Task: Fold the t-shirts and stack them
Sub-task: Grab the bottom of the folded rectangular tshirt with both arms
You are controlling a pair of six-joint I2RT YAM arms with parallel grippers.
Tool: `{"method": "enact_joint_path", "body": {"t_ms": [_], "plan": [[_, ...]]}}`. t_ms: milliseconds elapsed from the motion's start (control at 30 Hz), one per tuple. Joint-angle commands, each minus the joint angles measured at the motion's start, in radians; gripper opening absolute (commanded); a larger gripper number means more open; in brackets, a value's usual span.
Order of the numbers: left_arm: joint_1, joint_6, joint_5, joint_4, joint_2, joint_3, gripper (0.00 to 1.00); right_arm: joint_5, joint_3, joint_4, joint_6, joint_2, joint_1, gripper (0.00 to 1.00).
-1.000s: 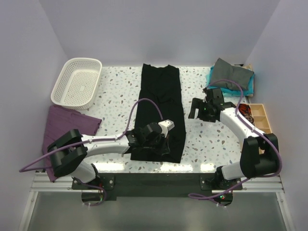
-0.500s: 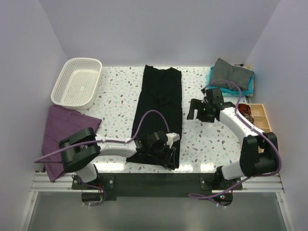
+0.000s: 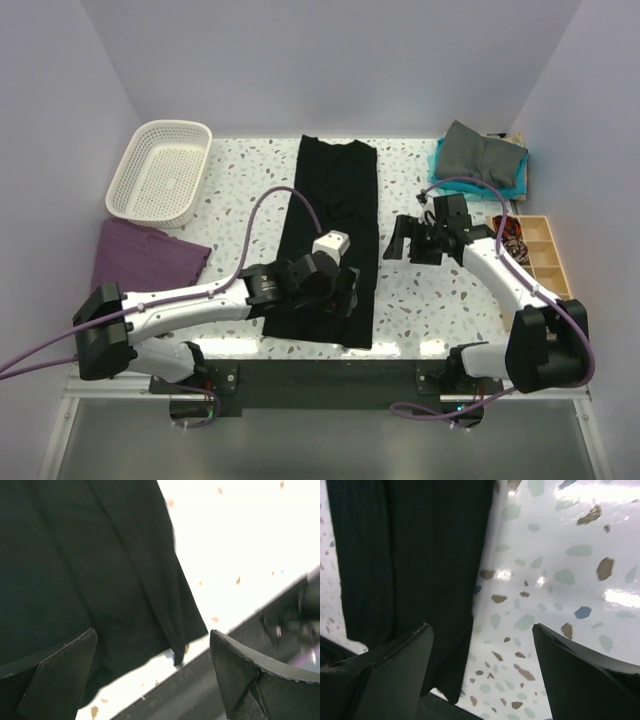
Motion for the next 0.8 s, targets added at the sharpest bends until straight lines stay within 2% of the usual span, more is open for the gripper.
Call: {"method": "enact_joint_path", "body": {"t_ms": [0,100,200,300,467,767], "plan": [[0.043,0.026,-0.270,-0.124,-0.046,0.056,1.00,-0.173,-0.058,-0.019,0.021,-0.095,0.020,0.83],[0.114,0.060,-0.273,-0.094,-0.034,0.052,1.00,-0.209,-0.070,-0.022,0.042,-0.140,0.063,0.80],[0.192,0.143,-0.115,0.059,-0.019,0.019,1.00,-0.155,-0.076,-0.051,0.064,-0.172,0.108,0.80],[0.198,0.193,-0.025,0.142,0.030,0.035,0.96,-0.099,-0.093,-0.053,0.079,-0.214,0.112,0.80],[0.198,0.232,0.128,0.252,0.109,0.027,0.83,-0.056,-0.094,-0.068,0.073,-0.220,0.111,0.81],[0.198,0.215,0.294,0.466,0.205,-0.033,0.75,-0.023,-0.142,-0.067,0.074,-0.231,0.111,0.81]]}}
